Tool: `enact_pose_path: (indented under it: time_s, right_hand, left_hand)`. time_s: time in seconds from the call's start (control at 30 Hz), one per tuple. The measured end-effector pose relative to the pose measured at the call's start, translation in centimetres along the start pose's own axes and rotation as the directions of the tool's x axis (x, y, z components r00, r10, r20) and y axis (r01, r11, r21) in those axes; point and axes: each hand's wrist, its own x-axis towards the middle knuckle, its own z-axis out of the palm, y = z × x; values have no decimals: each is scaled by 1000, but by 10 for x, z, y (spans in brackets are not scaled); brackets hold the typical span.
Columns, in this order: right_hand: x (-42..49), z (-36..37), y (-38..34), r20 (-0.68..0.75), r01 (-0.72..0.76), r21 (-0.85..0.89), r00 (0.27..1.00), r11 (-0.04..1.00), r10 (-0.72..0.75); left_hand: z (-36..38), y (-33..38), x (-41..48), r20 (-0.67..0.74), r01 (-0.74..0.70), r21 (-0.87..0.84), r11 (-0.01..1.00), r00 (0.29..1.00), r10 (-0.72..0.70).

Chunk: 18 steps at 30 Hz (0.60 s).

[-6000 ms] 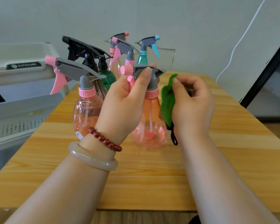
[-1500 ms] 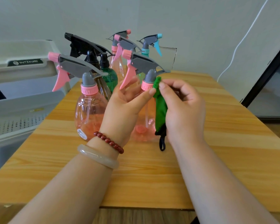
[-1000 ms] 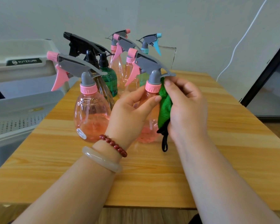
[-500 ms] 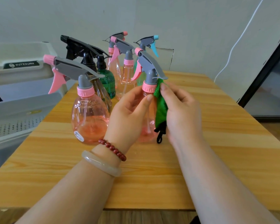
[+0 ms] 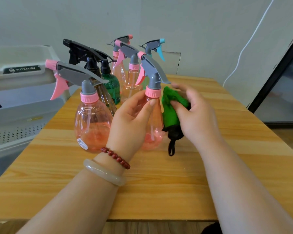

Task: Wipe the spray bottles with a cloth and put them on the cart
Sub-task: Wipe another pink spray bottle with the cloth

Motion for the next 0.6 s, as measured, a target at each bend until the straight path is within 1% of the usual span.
enact_pose_path:
  time_s: [0.07,0.1,0.17,0.2,0.23,0.27,0.3,0.33,0.37,0.4,0.47,0.5,0.53,0.6]
  right_hand:
    - [0,-2,0,-23,55,-155,998,986,-59]
    - [-1,-1,0,-31,90,-205,995,975,-99]
    - [-3,2,-1,-43,173,-233,981,957,-188]
    - [-4,4,-2,-46,182,-190,980,965,-194]
    - [-6,7,-5,-38,152,-94,987,984,-156]
    - [-7,9,-7,-17,92,50,996,995,-91]
    - [-7,12,-9,10,23,219,1000,975,-26]
    - [-8,14,-10,26,-28,381,999,924,20]
    - [-9,15,-11,24,-61,499,998,865,57]
    - [-9,15,-12,21,-79,576,996,814,82]
    - [-10,16,-12,42,-128,640,990,758,133]
    - [-10,17,-12,63,-155,644,987,749,150]
    - [-10,19,-10,86,-178,638,983,749,161]
    - [-12,21,-14,103,-185,597,983,781,154]
  left_hand:
    - [1,1,0,1,-2,6,1000,1000,2]
    - [1,1,0,3,-3,8,1000,1000,3]
    - [1,1,0,3,-6,9,1000,1000,6]
    - [1,0,0,-1,-6,9,1000,1000,6]
    - [1,0,1,-5,-5,10,1000,1000,5]
    - [0,0,1,-9,-4,13,1000,1000,4]
    - [0,0,1,-11,-4,17,1000,1000,5]
    - [-1,-1,1,-15,-4,22,1000,1000,4]
    - [-2,-1,2,-19,-4,22,1000,1000,4]
    - [-3,-2,2,-24,-1,19,1000,1000,2]
    - [-4,-2,3,-30,12,10,1000,999,-12]
    - [-4,-2,3,-28,18,6,1000,999,-18]
    - [-5,-2,4,-22,19,2,1000,1000,-19]
    - [-5,-1,3,-10,12,-16,1000,1000,-12]
